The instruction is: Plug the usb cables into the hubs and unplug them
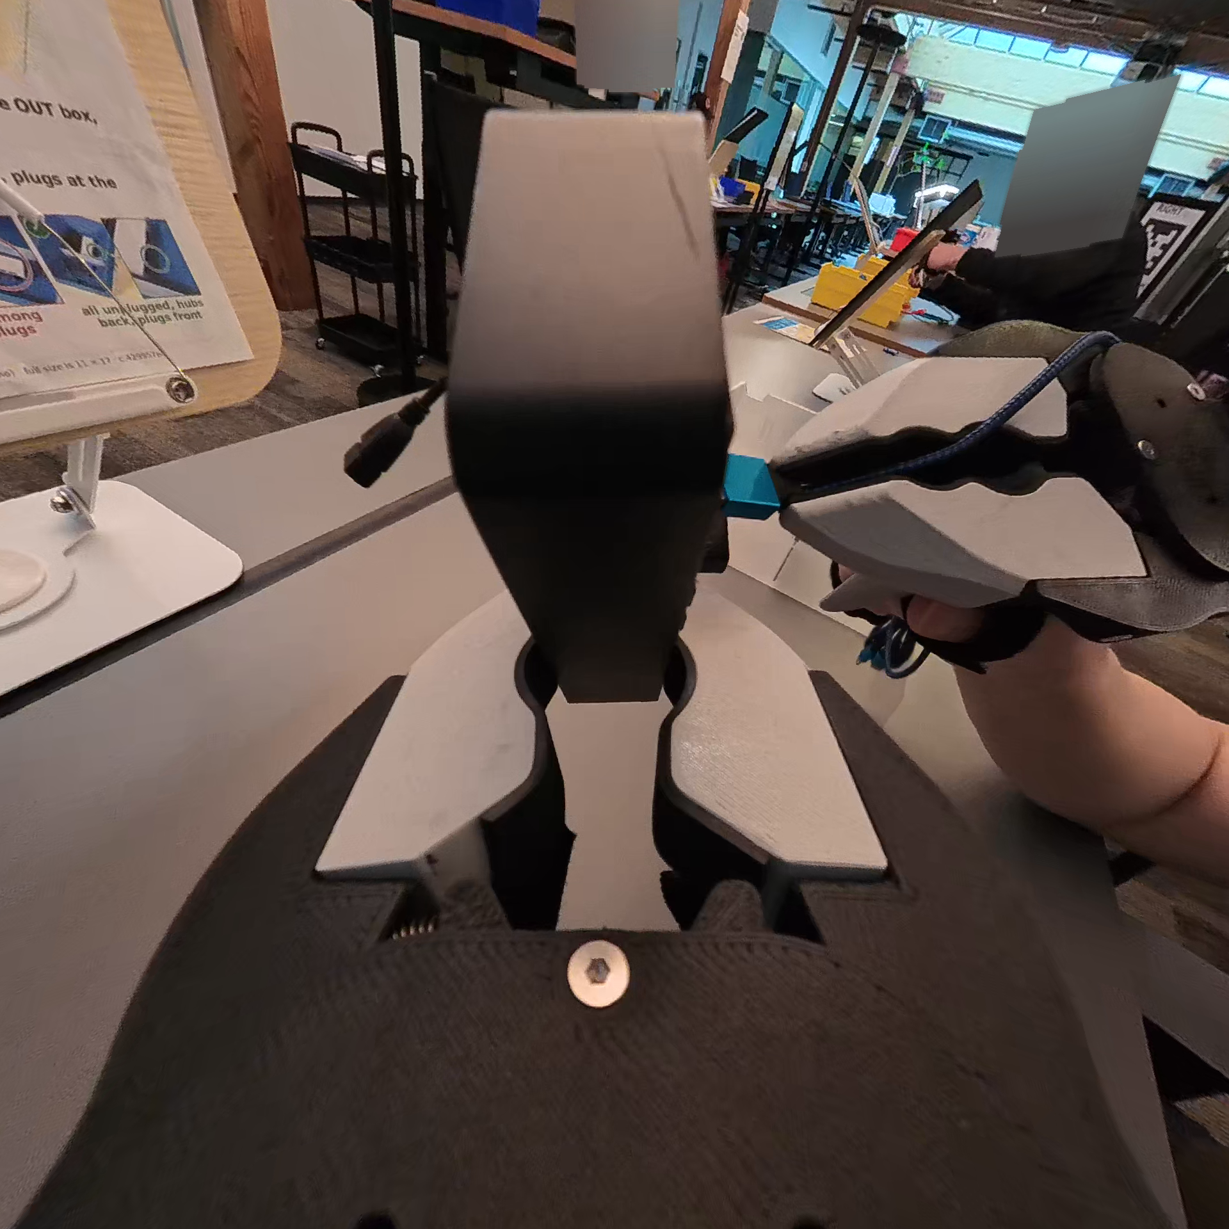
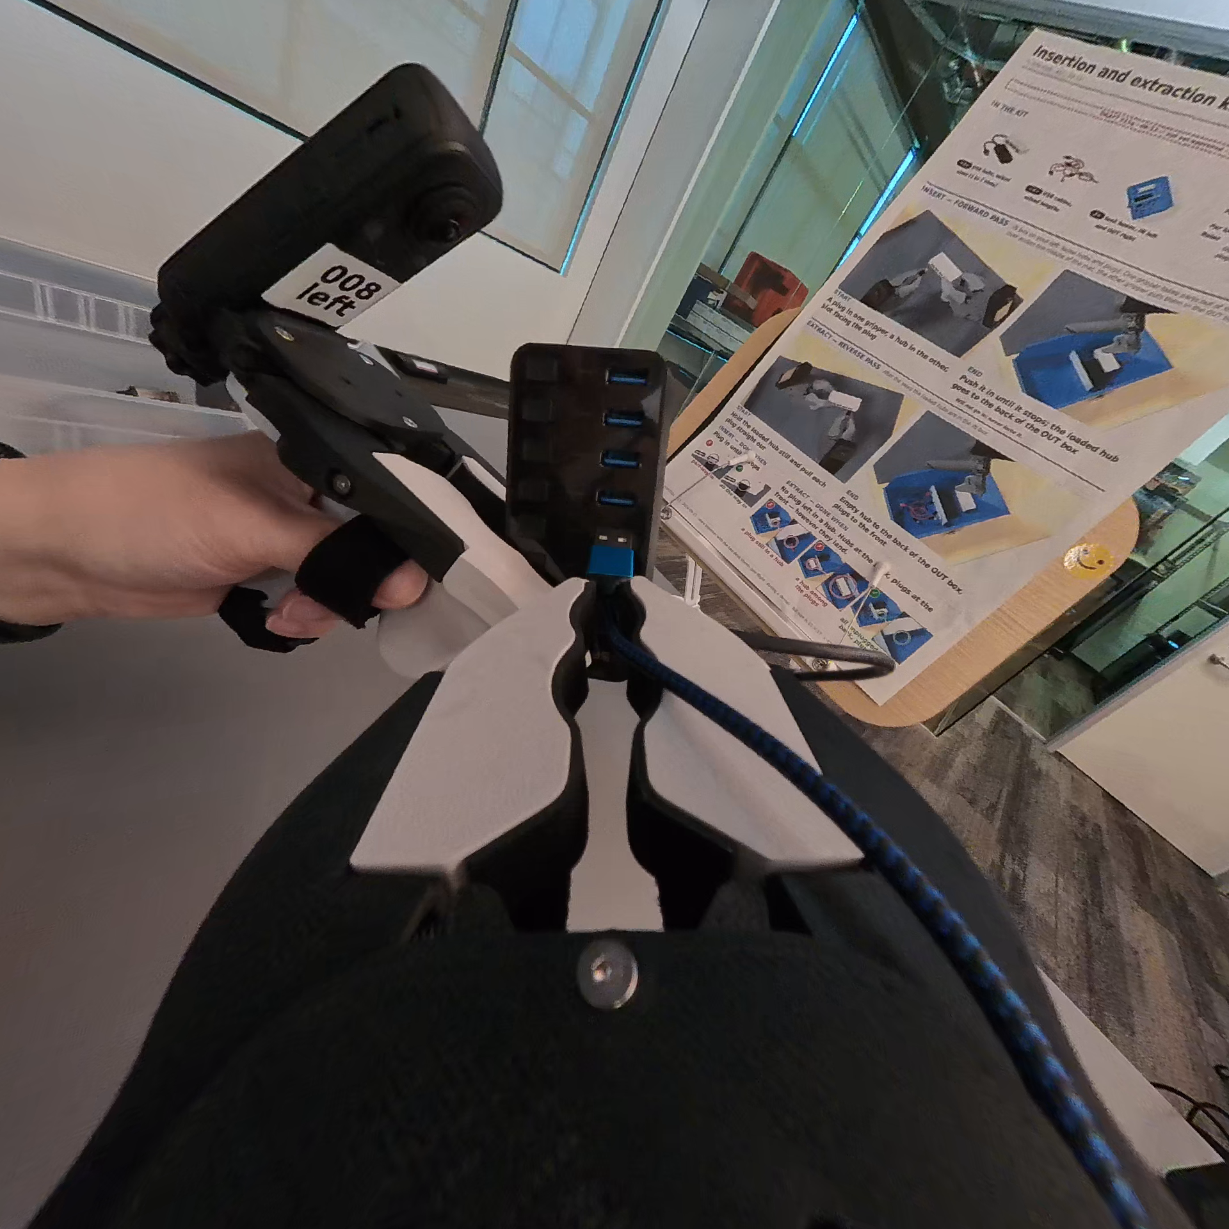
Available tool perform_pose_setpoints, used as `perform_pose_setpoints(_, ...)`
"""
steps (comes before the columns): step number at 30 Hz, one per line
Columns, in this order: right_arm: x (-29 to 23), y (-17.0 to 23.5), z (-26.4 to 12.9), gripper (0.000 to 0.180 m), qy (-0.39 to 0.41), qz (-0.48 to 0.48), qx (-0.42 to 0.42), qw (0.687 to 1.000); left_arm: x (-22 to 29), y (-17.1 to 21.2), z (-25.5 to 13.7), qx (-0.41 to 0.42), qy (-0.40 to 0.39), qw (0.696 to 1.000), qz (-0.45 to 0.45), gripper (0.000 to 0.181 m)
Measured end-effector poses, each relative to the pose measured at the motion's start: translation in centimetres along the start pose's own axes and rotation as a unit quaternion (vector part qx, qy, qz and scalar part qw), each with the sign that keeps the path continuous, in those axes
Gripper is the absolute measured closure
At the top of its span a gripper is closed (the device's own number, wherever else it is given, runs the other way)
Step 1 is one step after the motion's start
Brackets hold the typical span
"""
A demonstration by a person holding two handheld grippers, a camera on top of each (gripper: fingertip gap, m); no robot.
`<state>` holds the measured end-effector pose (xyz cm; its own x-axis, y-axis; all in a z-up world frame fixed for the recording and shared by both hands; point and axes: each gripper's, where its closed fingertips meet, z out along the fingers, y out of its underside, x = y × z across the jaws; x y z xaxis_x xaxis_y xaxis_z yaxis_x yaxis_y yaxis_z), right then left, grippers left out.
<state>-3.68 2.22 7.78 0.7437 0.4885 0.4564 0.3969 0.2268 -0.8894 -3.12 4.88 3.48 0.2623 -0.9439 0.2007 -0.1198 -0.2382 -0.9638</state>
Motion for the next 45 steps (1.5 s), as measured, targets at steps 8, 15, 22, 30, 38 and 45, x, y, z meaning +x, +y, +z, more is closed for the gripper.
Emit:
perform_pose_setpoints(8, 0.0, 0.4, 0.0, 0.173, 0.001, 0.013, -0.025, 1.0, -0.7, 0.2, 0.2, 0.0, -0.066, 0.996, 0.054, 0.153)
perform_pose_setpoints(15, -0.1, 0.1, -0.2, 0.173, -0.007, -0.001, -0.013, 1.0, -0.9, -0.5, -0.4, -0.013, -0.129, 0.978, 0.161, 0.153)
perform_pose_setpoints(22, -0.2, -0.7, -0.4, 0.173, 0.015, -0.01, 0.018, 1.0, -0.4, -1.5, -1.1, 0.007, -0.149, 0.968, 0.203, 0.153)
perform_pose_setpoints(30, -0.1, -1.2, -0.7, 0.173, 0.021, 0.002, 0.051, 0.998, 0.1, -1.5, -1.1, -0.016, -0.171, 0.949, 0.263, 0.153)
perform_pose_setpoints(38, 0.2, -1.5, 0.1, 0.17, 0.025, 0.05, 0.073, 0.996, -0.6, -2.2, -1.4, -0.005, -0.169, 0.963, 0.209, 0.153)
perform_pose_setpoints(45, -6.9, 1.1, 2.7, 0.155, -0.122, 0.073, -0.013, 0.99, -4.1, -3.8, -4.6, 0.027, -0.195, 0.968, 0.152, 0.153)
